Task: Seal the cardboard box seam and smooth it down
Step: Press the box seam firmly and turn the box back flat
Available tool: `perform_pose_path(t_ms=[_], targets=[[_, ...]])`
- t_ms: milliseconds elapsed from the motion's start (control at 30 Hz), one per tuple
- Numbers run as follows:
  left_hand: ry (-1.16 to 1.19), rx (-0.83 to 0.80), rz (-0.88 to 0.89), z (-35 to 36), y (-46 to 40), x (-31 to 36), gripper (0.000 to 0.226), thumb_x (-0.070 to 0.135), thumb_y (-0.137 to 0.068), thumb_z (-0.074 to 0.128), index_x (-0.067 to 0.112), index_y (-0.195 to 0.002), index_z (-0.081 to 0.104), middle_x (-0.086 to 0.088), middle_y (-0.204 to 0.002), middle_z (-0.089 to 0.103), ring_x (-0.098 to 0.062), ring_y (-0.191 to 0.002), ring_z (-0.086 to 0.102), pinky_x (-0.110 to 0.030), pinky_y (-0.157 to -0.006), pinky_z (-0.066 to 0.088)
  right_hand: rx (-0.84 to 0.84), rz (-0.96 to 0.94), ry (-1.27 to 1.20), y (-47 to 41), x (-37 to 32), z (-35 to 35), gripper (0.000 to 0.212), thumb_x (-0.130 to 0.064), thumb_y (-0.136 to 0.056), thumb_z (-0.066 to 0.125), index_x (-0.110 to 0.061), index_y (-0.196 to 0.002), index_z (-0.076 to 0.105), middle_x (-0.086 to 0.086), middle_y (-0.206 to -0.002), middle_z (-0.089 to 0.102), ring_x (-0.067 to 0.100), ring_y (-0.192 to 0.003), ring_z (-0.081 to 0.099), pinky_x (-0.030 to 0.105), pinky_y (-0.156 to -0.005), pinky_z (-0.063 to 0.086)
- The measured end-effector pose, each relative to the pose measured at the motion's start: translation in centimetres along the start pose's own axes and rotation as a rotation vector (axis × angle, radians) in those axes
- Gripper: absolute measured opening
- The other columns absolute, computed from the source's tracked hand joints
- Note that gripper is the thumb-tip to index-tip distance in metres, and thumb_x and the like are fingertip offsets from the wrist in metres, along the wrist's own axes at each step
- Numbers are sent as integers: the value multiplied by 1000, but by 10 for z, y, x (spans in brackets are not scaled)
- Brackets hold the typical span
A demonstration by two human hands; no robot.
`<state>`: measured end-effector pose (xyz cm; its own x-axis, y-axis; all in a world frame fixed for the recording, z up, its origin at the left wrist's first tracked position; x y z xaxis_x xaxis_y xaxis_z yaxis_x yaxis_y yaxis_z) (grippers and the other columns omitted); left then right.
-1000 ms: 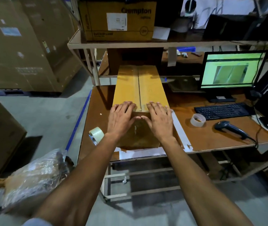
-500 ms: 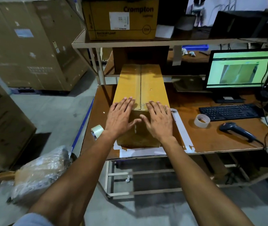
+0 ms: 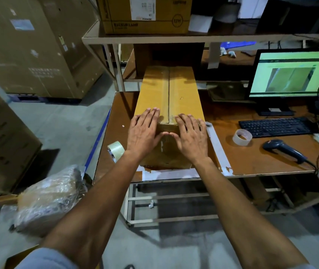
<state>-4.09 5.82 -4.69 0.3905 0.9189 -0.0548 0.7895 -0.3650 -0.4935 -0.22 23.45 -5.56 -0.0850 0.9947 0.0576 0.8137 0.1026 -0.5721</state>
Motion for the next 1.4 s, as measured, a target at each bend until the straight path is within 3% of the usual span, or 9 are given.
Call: perform_pose_path(t_ms=[200, 333, 467, 800, 1033, 1100, 1233, 1333, 1400], targets=[[-25, -82, 43, -2, 1, 1, 117, 72, -88, 72, 17, -172, 13, -7, -179, 26, -26, -166, 22, -49, -129, 26, -36, -23, 27, 3, -1, -3, 72, -62, -103, 52, -21, -161, 37, 7, -165, 43, 31, -153, 39, 54, -126, 25], [16, -73, 13, -4, 0, -1, 105, 88, -94, 44, 19, -171, 24, -5, -177, 31, -23, -165, 27, -49, -127, 29, -11, 39, -58, 1, -2, -6, 58, -57, -111, 35, -24, -157, 45, 4, -163, 48, 28, -153, 41, 53, -126, 24], [24, -21, -21, -4, -1, 0, 81, 77, -104, 27, 22, -162, 43, -5, -170, 46, -24, -160, 37, -48, -123, 32, 38, 83, -88, 0, -3, -6, 51, -51, -114, 32, -24, -151, 53, 3, -158, 53, 28, -149, 45, 51, -125, 26], [14, 18, -7, -1, 0, 1, 99, 67, -95, 62, 20, -172, 19, -7, -169, 45, -25, -159, 37, -47, -121, 31, 51, 82, -4, -2, -2, 3, 61, -65, -108, 42, -23, -151, 52, 5, -154, 55, 30, -144, 49, 52, -122, 30], [-66, -76, 76, 5, 3, -2, 127, 69, -82, 81, 26, -174, 5, -6, -180, 19, -27, -168, 16, -52, -129, 24, -11, 50, 58, 0, -3, 3, 91, -77, -87, 65, -21, -155, 43, 7, -158, 46, 33, -146, 44, 53, -124, 27], [-44, -90, 96, 2, 3, -5, 115, 73, -90, 70, 27, -174, 8, -5, -181, 20, -25, -168, 15, -51, -130, 22, 7, 57, 30, 0, -4, 0, 83, -80, -94, 54, -22, -153, 45, 7, -156, 48, 32, -146, 44, 53, -123, 27], [38, -34, 50, -8, 0, -4, 63, 65, -112, 35, 32, -165, 41, 1, -171, 44, -21, -162, 32, -46, -125, 26, 60, 128, -59, -2, -7, -5, 59, -67, -109, 36, -24, -144, 57, 4, -151, 55, 29, -139, 50, 51, -120, 30], [56, 9, 14, -8, -1, 0, 54, 57, -114, 33, 32, -159, 50, 0, -166, 51, -22, -160, 37, -46, -121, 30, 100, 159, -61, -5, -8, -4, 55, -65, -109, 39, -24, -139, 60, 3, -148, 58, 29, -136, 52, 51, -119, 31], [29, -2, 32, -4, -1, -1, 59, 58, -113, 31, 31, -164, 42, -1, -170, 46, -24, -161, 36, -47, -122, 31, 111, 144, -58, -4, -7, -1, 58, -68, -108, 40, -23, -140, 59, 4, -148, 58, 30, -136, 53, 52, -118, 32]])
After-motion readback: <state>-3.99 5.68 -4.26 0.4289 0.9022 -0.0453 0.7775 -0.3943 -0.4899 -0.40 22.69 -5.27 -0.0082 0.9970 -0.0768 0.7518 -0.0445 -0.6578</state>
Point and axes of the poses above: each hand's wrist, its own y-axis away from the middle knuckle, its own z-axis out of the palm, x = y × z, the point moved 6 cm from there along -y, towards the middle knuckle
